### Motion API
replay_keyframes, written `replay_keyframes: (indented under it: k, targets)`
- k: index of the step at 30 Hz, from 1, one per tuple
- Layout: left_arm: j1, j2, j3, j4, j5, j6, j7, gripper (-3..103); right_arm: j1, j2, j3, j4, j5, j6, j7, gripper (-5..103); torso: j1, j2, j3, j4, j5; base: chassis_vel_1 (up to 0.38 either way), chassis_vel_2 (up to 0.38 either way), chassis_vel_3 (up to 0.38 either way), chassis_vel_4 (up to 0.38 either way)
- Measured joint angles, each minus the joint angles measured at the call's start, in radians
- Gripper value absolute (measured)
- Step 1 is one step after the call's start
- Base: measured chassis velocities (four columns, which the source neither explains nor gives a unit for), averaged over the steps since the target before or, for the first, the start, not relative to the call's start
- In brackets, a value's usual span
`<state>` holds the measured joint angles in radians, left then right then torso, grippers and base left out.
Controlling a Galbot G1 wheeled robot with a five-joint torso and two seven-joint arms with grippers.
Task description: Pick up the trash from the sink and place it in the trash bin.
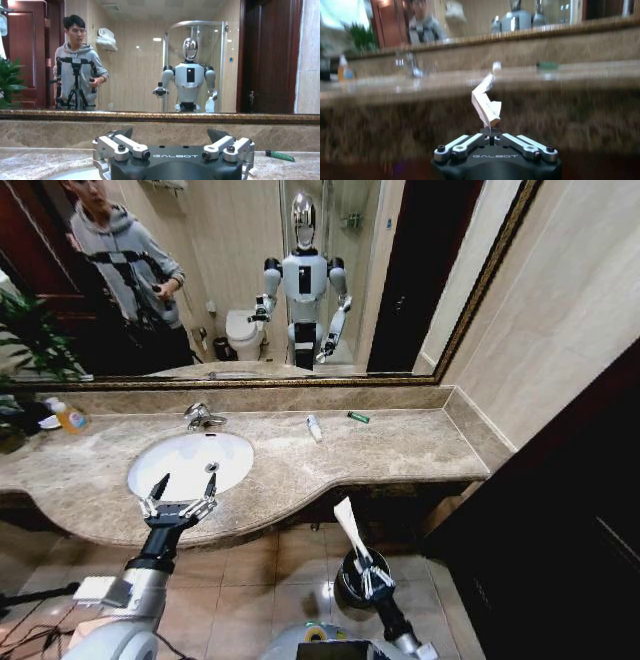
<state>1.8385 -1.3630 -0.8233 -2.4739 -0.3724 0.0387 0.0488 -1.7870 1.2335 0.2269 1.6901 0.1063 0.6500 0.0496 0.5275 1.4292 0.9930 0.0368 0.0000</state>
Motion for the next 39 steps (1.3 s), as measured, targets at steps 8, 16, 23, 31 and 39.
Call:
replay_keyframes:
  k: [8,16,23,31,39]
  targets:
    - [0.0,0.0,0.0,0.0,0.0,0.0,0.0,100,0.155,0.044,-0.02,-0.289,0.012,-0.108,-0.002,0,0.0,0.0,0.0,0.0001,0.0001,0.0,0.0,0.0,0.0]
    - [0.0,0.0,0.0,0.0,0.0,0.0,0.0,100,0.36,0.128,0.0,-0.677,-0.085,-0.148,-0.06,0,0.0,0.0,0.0,0.0,0.0002,0.0,0.0,0.0,0.0]
    - [0.0,0.0,0.0,0.0,0.0,0.0,0.0,100,0.509,0.17,0.022,-0.942,-0.221,-0.099,-0.025,0,0.0,0.0,0.0,0.0002,0.0002,0.0,0.0,0.0,0.0]
    - [0.0,0.0,0.0,0.0,0.0,0.0,0.0,100,0.652,0.187,0.031,-1.124,-0.187,-0.155,-0.056,0,0.0,0.0,0.0,0.0001,-0.0001,0.0,0.0,0.0,0.0]
    - [0.0,0.0,0.0,0.0,0.0,0.0,0.0,100,0.754,0.18,0.058,-1.253,-0.13,-0.213,-0.092,0,0.0,0.0,0.0,0.0002,-0.0001,0.0,0.0,0.0,0.0]
